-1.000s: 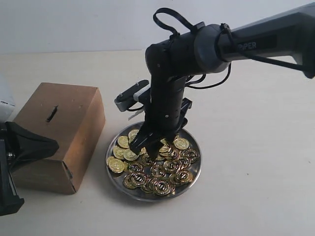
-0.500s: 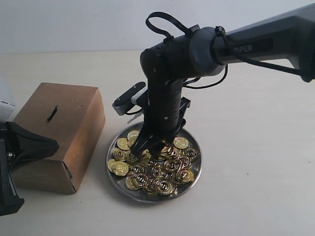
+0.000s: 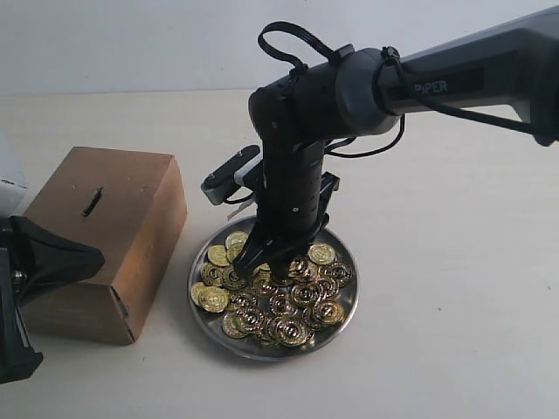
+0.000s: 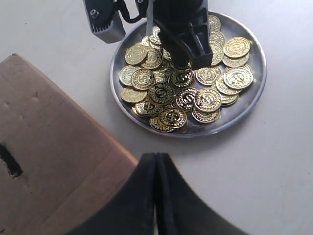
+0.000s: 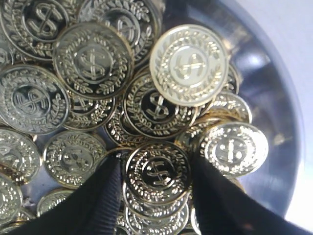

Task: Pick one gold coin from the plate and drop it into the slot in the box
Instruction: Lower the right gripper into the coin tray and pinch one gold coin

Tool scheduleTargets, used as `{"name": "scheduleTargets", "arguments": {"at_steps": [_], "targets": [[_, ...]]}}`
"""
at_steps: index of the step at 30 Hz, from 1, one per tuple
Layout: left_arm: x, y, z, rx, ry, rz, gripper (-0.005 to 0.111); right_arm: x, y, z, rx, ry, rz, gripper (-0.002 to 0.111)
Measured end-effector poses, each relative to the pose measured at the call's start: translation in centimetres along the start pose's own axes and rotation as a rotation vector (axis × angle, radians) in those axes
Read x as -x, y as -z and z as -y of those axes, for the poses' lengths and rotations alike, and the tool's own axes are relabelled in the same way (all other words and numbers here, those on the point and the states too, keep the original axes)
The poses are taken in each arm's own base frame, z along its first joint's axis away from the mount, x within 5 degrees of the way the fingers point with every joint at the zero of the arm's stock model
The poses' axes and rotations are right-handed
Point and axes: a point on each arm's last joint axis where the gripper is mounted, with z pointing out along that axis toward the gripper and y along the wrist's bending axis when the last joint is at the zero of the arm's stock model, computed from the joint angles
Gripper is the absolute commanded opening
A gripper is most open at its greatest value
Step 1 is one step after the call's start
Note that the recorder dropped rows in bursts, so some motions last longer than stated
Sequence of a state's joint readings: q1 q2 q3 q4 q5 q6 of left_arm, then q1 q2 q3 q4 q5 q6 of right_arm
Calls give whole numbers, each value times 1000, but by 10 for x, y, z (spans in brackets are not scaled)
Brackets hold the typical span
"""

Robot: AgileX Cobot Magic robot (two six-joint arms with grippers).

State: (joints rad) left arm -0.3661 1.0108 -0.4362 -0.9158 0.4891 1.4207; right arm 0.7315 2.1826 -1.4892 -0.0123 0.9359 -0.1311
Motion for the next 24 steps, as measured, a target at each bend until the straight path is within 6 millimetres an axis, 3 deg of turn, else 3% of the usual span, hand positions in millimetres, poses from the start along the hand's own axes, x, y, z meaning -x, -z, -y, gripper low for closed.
{"name": "scheduleTargets", "arguments": {"at_steps": [17,24], "targets": [[0,0,0,0,-8,0,0,1,0,0,-2,-2,15,39],[0,0,0,0,-35,0,0,5,16,1,-11,-3,82,39]]}}
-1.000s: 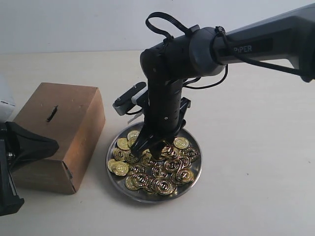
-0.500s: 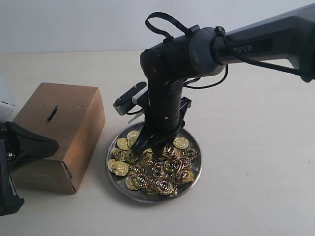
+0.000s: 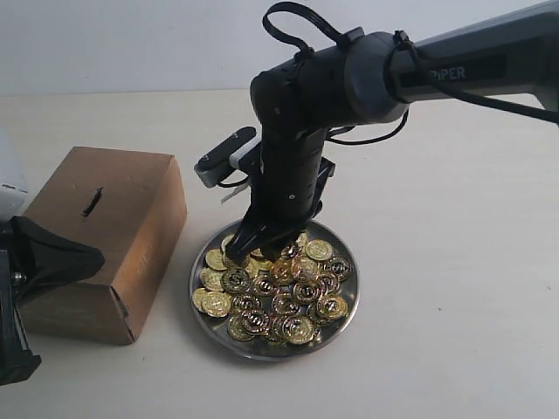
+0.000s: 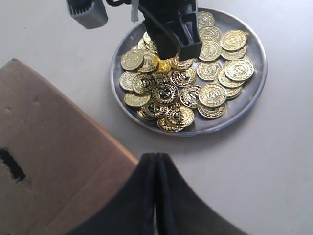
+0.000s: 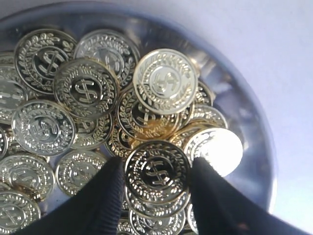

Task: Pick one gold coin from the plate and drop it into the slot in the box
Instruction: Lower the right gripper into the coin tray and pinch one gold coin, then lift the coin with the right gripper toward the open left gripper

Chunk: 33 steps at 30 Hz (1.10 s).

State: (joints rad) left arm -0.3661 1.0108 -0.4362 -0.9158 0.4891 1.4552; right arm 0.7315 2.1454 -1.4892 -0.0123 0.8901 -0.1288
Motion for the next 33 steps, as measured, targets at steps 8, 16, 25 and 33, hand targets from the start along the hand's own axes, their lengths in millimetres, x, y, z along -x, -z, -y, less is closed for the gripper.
{"name": "scheduleTargets", "arguments": {"at_steps": [8,16,25,33], "targets": [[0,0,0,0,-2,0,0,-1,-4,0,-1,12,-13,43],[0,0,0,0,-2,0,0,-1,-10,0,1,18,-27,43],[1,0,0,-1,-29,11,3,-7,-3,-1,11,96,-79,43],[5,0,1,2,-275,57,51,-9,51,-10,102,205,16,43]]}}
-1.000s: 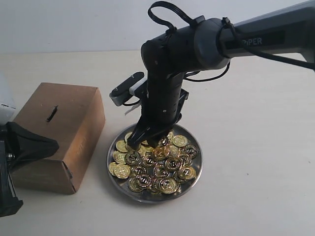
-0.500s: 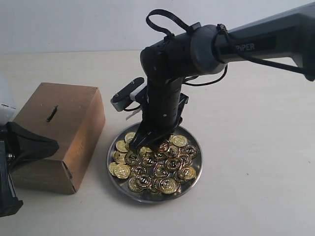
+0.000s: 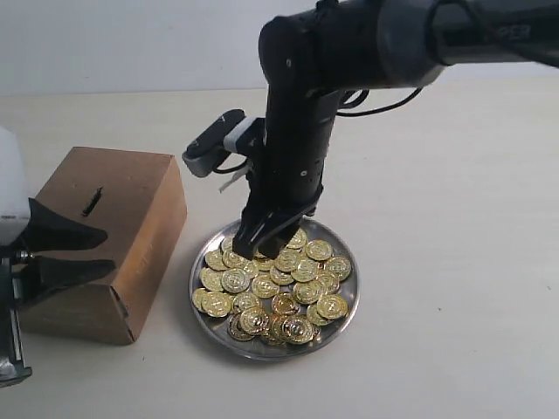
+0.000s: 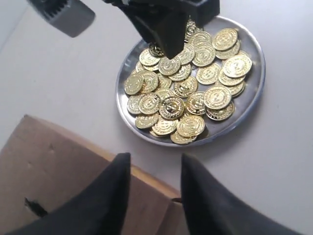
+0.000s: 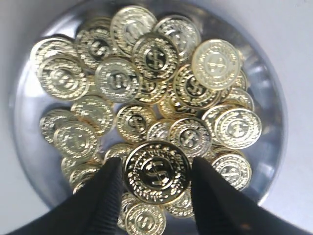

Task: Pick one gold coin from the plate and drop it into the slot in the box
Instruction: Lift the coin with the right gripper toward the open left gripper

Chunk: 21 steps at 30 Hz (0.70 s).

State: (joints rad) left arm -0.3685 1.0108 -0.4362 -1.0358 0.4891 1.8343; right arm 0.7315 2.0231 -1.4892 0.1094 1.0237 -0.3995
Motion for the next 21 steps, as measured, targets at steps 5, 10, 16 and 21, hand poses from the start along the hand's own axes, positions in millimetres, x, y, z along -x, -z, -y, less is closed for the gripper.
{"name": "scheduleTargets", "arguments": {"at_steps": [5,10,16,21], "targets": [[6,-2,7,-31,-260,20,55,-5,33,-15,93,96,46,43],[14,-7,18,-49,-466,14,55,-10,61,-34,233,208,103,43],[32,-3,30,23,-697,65,55,-10,78,-44,296,257,182,43],[41,6,30,118,-751,104,55,-10,81,-45,308,258,195,43]]}}
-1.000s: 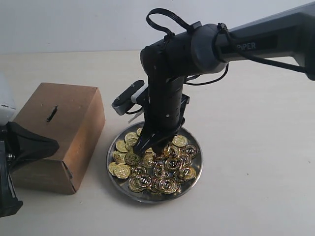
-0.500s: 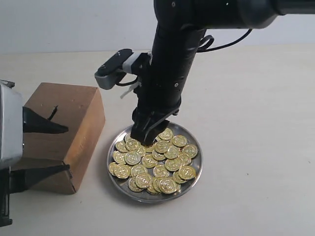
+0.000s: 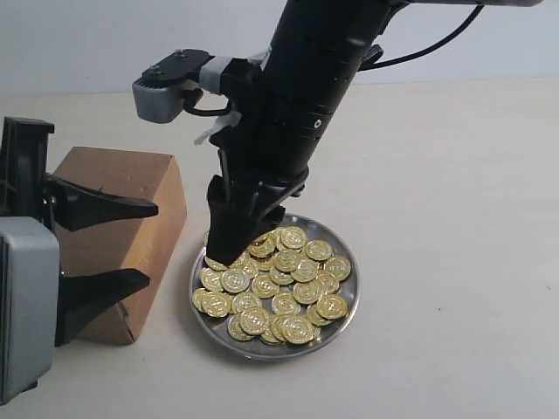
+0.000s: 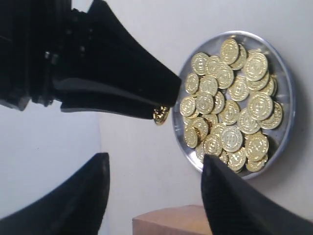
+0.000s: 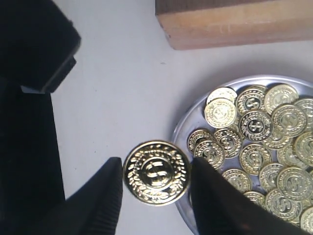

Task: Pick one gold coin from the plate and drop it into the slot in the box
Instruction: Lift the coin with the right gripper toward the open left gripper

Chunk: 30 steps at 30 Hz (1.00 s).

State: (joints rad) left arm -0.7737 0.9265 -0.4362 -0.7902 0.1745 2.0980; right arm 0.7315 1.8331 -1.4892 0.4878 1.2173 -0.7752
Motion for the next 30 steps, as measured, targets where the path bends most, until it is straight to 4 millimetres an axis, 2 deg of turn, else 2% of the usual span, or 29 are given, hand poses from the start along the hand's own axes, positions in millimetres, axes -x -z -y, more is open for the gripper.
{"name": "scheduleTargets", "arguments": {"at_steps": [9,21,30], "targets": [[5,1,-1,20,-39,12,55,4,3,-5,40,-19,48,43],[11,0,0,26,-84,34,55,8,40,-33,25,23,162,43],[9,1,-6,93,-96,3,55,14,33,-54,33,93,128,43]]}}
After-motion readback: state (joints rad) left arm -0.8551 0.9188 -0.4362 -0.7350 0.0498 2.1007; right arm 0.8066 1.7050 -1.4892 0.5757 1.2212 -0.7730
